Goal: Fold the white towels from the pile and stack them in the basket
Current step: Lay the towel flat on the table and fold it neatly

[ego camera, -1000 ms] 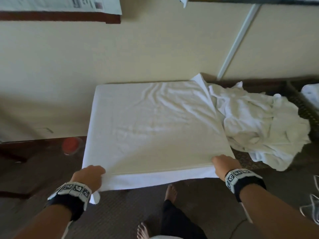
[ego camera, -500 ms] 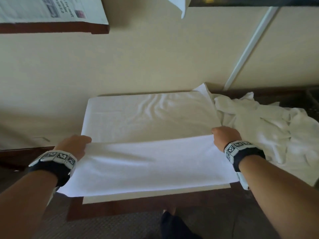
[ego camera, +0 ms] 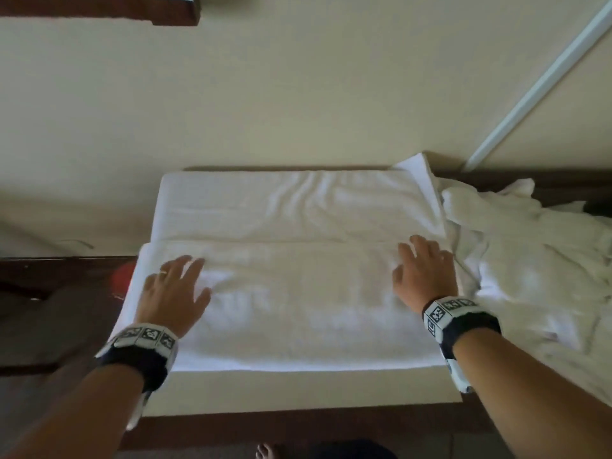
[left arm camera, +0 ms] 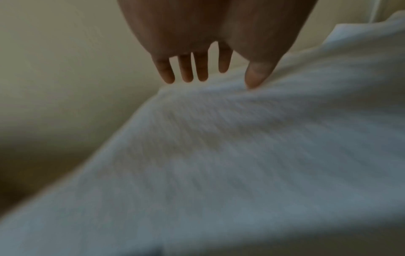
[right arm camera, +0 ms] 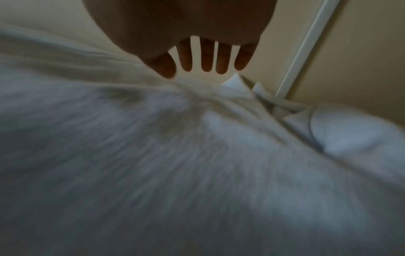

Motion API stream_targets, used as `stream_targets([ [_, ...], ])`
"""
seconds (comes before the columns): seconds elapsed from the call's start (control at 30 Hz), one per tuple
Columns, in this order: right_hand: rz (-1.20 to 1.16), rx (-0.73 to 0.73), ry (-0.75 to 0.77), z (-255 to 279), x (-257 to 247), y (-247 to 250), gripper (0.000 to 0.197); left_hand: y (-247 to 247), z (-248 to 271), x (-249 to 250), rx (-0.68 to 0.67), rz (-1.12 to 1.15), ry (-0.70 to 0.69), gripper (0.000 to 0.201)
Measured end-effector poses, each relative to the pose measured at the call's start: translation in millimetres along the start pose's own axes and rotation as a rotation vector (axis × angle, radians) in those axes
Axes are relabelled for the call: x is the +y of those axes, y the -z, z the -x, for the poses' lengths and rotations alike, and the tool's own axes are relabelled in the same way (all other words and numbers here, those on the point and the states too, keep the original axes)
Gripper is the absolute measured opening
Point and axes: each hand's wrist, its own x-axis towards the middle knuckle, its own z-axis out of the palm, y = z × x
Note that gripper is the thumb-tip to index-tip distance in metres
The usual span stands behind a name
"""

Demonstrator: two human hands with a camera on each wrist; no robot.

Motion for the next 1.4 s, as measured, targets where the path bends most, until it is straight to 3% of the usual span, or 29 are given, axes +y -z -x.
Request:
stream_targets([
  [0.13, -0.099, -0.187, -0.034, 54, -18, -32, 0.063, -48, 57, 3, -0.132, 0.065, 0.025, 0.082],
  [0.2, -0.118, -0.249, -0.080, 79, -17, -49, 0.070, -61, 75, -2, -0.104, 0.068, 0.016, 0.083],
  [0.5, -0.160, -0.296, -0.121, 162, -19, -60, 0.073, -67, 145, -1, -0.108, 0.035, 0.015, 0.092],
  [0.67, -0.149, -0.300, -0.152, 175, -18, -43, 0.068, -49, 150, 1, -0.179, -0.092, 0.000, 0.088],
  [0.77, -0.113, -0.276, -0.139, 152, -17, -24, 0.050, -34, 131, 6, -0.125, -0.184, -0.055, 0.076],
  [0.9, -0.061, -0.262, -0.104, 98, -13, -2, 0.041, -6, 79, 14, -0.082, -0.195, -0.094, 0.052],
  [1.17, -0.017, -0.206, 0.015, -50, -3, 22, 0.032, 33, -79, 29, -0.094, -0.274, -0.174, 0.049],
  [1.27, -0.001, -0.167, 0.021, -99, 5, 20, 0.041, 40, -131, 37, -0.096, -0.307, -0.169, 0.058],
  [1.4, 0.107, -0.217, 0.067, -145, 16, 5, 0.071, 37, -180, 35, -0.163, -0.403, -0.113, 0.078],
])
